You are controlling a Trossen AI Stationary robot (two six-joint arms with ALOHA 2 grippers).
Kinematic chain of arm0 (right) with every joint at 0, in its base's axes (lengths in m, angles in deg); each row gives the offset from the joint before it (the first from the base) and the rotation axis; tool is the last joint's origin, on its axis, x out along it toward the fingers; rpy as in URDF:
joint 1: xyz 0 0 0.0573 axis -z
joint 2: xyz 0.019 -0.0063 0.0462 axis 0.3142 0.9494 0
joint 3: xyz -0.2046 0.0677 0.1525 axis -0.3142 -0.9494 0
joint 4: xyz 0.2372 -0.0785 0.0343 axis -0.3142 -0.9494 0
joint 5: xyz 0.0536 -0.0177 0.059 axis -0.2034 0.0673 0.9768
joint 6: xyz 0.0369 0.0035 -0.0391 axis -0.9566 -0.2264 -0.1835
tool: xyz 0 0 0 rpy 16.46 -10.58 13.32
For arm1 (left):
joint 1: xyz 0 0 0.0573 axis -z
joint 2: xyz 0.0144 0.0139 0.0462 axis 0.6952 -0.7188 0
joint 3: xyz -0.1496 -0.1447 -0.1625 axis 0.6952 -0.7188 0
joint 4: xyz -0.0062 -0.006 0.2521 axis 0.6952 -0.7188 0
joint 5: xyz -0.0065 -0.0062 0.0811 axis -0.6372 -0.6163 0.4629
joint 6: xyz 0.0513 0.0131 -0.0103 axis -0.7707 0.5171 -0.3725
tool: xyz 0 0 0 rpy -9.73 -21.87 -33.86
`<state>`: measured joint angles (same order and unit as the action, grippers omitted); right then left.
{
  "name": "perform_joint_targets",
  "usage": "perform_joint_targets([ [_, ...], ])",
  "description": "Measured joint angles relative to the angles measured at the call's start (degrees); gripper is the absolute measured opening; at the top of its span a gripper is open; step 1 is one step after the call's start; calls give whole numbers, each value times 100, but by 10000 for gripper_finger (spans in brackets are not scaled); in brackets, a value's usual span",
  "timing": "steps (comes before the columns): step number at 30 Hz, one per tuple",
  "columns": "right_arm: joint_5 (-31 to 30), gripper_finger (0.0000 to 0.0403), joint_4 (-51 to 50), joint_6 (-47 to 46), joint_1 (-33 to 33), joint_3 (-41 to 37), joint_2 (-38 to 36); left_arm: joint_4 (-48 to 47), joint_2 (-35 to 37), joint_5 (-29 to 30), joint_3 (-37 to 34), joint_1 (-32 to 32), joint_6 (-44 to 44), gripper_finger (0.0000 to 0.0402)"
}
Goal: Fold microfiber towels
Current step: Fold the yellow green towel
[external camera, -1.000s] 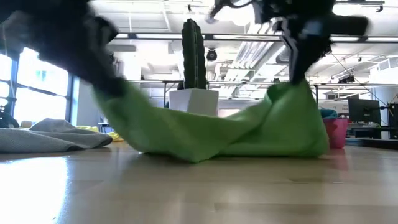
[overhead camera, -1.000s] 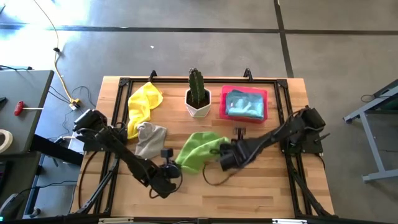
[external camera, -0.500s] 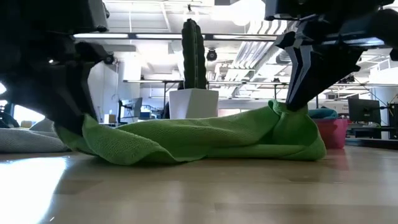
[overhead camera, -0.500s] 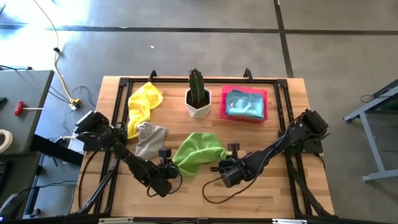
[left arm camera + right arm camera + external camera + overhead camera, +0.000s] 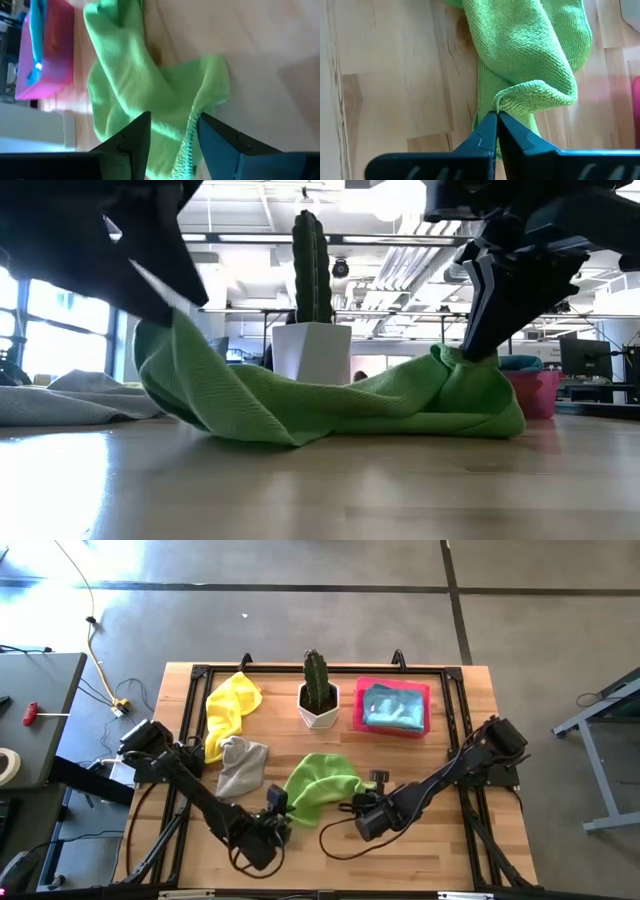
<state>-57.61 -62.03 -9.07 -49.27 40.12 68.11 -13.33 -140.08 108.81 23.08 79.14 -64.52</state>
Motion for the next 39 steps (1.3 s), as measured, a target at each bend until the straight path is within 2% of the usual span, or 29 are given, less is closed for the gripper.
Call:
perform_joint_targets([
  [2,-19,0,8,-78,-12,-1,51,-29,0,177,3,54,-112,148],
  [4,-22,0,26,-68,-13,0,122,-277,0,775,-16,84,-48,148],
  [6,-25,0,52,-68,-13,-2,214,-583,0,1503,-81,45,322,149],
  [8,-25,0,69,-64,-20,-2,306,-998,0,1768,-165,-89,807,149],
  [10,-25,0,75,-64,-33,-2,375,-1419,0,1512,-222,-246,1319,149],
  [13,-12,0,71,-63,-62,-4,428,-1957,0,559,-267,-429,1982,147],
  [15,3,0,78,-62,-75,-4,428,-2040,0,48,-267,-501,2192,144],
  [17,15,0,62,-62,-78,-4,428,-2067,0,-217,-267,-514,2219,142],
  [21,15,0,29,-62,-88,-4,428,-2088,0,-314,-127,-389,1976,139],
  [26,80,0,-14,-64,-94,-4,428,-2036,0,-50,371,-127,1507,139],
  [30,102,0,-19,-62,-94,-4,428,-1206,2,32,483,19,1045,139],
  [34,102,0,-18,-64,-94,-4,428,181,-133,-373,146,32,240,138],
  [39,104,0,-19,-64,-94,-4,428,1524,-442,-741,113,61,-374,138],
])
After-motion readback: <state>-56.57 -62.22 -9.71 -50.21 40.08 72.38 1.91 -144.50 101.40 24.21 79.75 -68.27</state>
